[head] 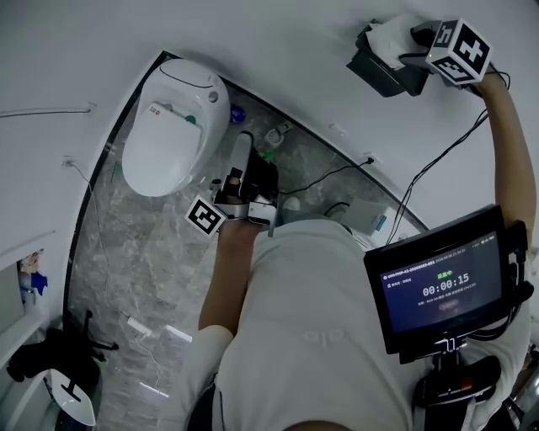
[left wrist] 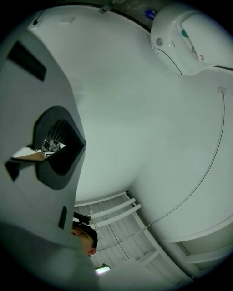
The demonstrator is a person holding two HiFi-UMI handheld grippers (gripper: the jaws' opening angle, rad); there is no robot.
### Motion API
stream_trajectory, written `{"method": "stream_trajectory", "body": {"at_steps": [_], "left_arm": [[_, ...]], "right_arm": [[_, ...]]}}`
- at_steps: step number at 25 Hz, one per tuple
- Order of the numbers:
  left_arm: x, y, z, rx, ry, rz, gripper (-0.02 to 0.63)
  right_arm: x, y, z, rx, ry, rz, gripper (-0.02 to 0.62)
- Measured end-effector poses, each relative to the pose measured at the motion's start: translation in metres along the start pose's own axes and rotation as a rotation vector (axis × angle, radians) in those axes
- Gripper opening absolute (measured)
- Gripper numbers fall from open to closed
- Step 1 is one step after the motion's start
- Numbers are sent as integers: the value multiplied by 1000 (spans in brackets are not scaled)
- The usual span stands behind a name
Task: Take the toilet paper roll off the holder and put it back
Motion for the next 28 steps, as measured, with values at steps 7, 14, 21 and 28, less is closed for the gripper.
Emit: {"method": "stream_trajectory", "body": {"at_steps": [7,14,21,28], "left_arm": [[3,0,-5,1,-26,0,6],[3,3,-1,9,-36,2,6],[2,3,-5,12,-41,-4,6],[-2,-1,-3,0,-27,-8,6]], "right_arm": [[-2,-6,-5,15,62,-58,181],[-3,-11,-2,17,100,-106,182],[-5,-14,-2,28,102,-91,183],[-5,-18,1,38,70,-34,191]]}}
Point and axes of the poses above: the fingertips, and each gripper's own axes: x backward along the fingers, y to its left, z out of its underside, the point moved 4 cm from there along x, backward along the fingers, and after that the axes turned 11 degrees about -z, right-handed, at the moved point
